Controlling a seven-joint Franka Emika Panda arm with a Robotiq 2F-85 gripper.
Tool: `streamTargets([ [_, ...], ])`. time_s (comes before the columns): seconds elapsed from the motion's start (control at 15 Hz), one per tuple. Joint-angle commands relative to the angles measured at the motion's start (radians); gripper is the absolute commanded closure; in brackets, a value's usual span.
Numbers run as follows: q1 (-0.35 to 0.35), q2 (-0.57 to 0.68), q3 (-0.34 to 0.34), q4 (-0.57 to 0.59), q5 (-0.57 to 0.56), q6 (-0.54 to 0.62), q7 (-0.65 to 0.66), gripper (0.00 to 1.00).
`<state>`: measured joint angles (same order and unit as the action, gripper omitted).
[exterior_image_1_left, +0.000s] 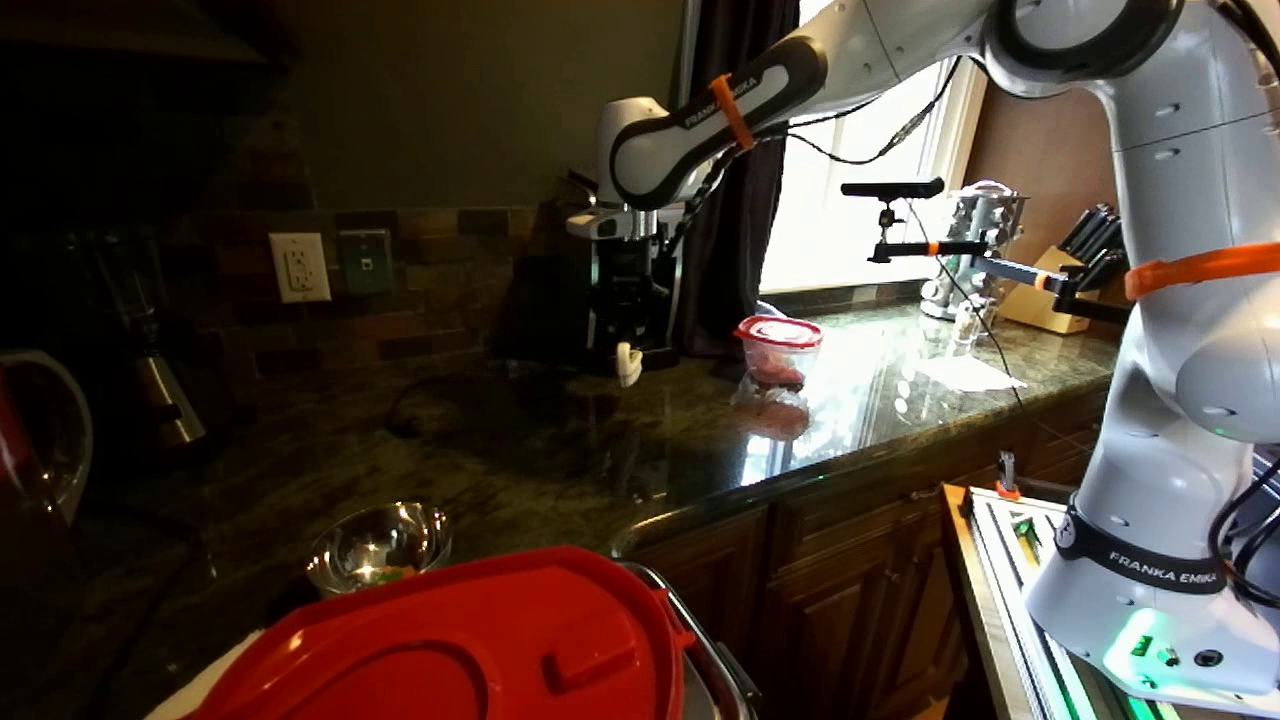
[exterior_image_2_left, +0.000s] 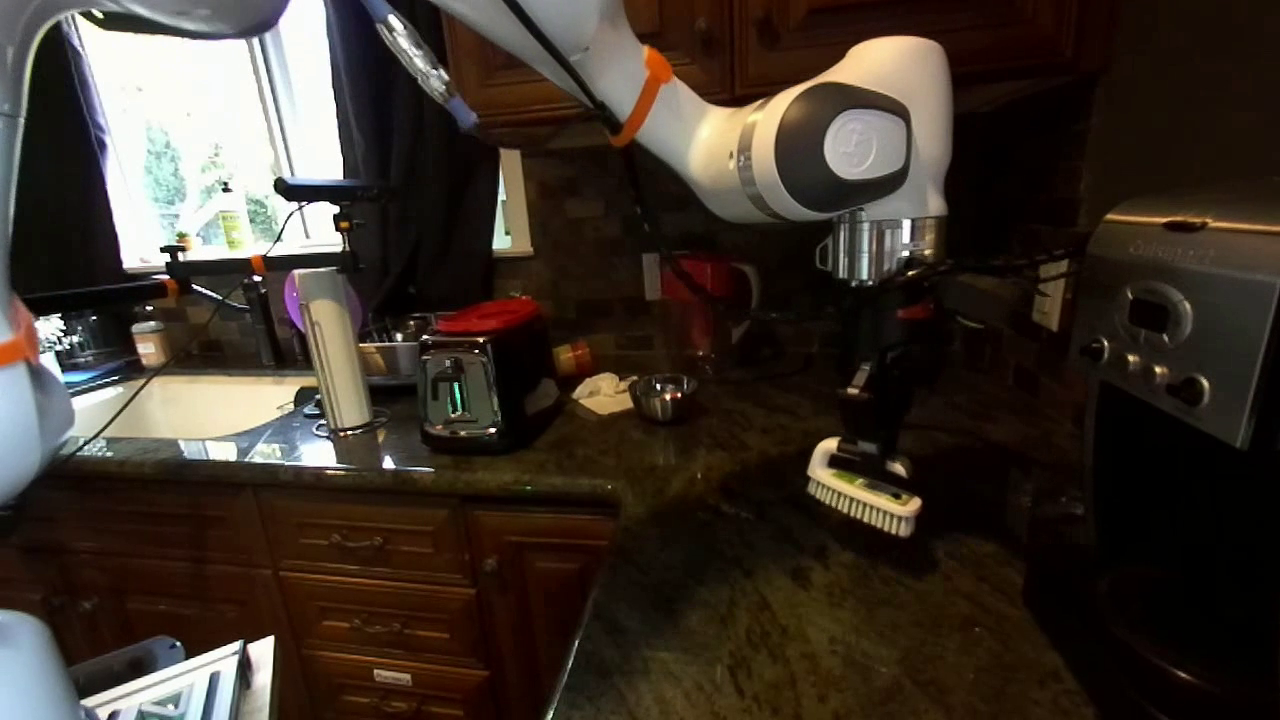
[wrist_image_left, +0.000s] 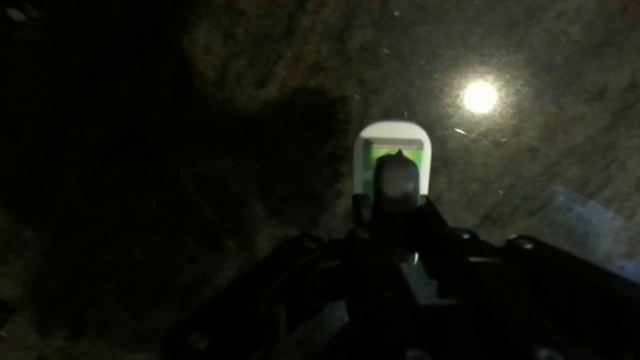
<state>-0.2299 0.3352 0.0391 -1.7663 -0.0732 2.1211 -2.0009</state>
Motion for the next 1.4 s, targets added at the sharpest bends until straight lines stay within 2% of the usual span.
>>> streamTargets([
  [0.0,0.015,-0.189,-0.034,-0.247,-0.006,0.037,-0.049,0.94],
  [0.2,0.013,-0.308,-0.080,-0.401,-0.088,0.050,-0.135,0.94],
  [0.33,0.003,-0.340,-0.119,-0.434,-0.091,0.067,-0.185,0.94],
  [0.4,0.032,-0.266,-0.113,-0.344,-0.077,0.017,-0.130,0.77],
  [0.53,0.025,-0.306,-0.141,-0.387,-0.080,0.032,-0.166,0.77],
  [0.6,0.025,-0.315,-0.145,-0.395,-0.080,0.033,-0.172,0.94],
  [0.73,0.031,-0.313,-0.146,-0.384,-0.079,0.006,-0.309,0.94],
  [0.87,0.042,-0.340,-0.142,-0.417,-0.104,0.039,-0.394,0.94],
  [1.07,0.063,-0.336,-0.137,-0.411,-0.210,0.061,-0.444,0.94],
  [1.2,0.066,-0.327,-0.144,-0.409,-0.250,0.122,-0.473,0.94],
  [1.27,0.071,-0.317,-0.142,-0.391,-0.208,0.069,-0.432,0.77],
  [1.33,0.072,-0.317,-0.142,-0.391,-0.221,0.088,-0.441,0.77],
])
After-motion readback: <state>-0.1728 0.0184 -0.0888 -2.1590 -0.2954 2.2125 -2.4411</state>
